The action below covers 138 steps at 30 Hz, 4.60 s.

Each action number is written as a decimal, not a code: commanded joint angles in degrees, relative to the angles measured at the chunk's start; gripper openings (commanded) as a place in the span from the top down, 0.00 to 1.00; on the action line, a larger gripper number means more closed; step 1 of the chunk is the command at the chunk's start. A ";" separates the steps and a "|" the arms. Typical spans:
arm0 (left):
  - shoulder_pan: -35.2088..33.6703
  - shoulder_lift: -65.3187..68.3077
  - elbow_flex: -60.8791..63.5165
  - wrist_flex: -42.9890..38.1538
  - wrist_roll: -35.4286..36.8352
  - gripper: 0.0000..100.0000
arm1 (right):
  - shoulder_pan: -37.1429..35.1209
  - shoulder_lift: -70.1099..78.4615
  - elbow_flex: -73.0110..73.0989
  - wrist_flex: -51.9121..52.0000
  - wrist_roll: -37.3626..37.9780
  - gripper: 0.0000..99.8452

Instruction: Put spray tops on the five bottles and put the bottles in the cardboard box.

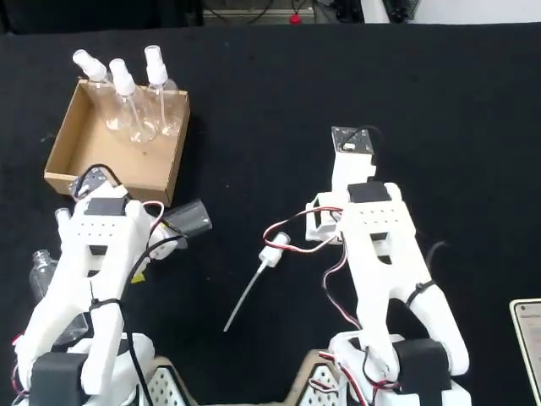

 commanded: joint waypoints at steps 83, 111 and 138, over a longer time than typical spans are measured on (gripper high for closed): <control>0.22 -1.49 7.96 -8.97 6.42 0.62 | 0.70 -0.22 -0.40 -0.70 0.62 0.79; 6.64 -1.41 0.84 0.26 -31.82 0.77 | -12.57 0.13 -4.79 6.15 -10.11 0.79; 6.64 -1.49 2.59 -3.87 -40.18 0.78 | -20.31 18.24 -3.65 -12.48 -29.45 0.71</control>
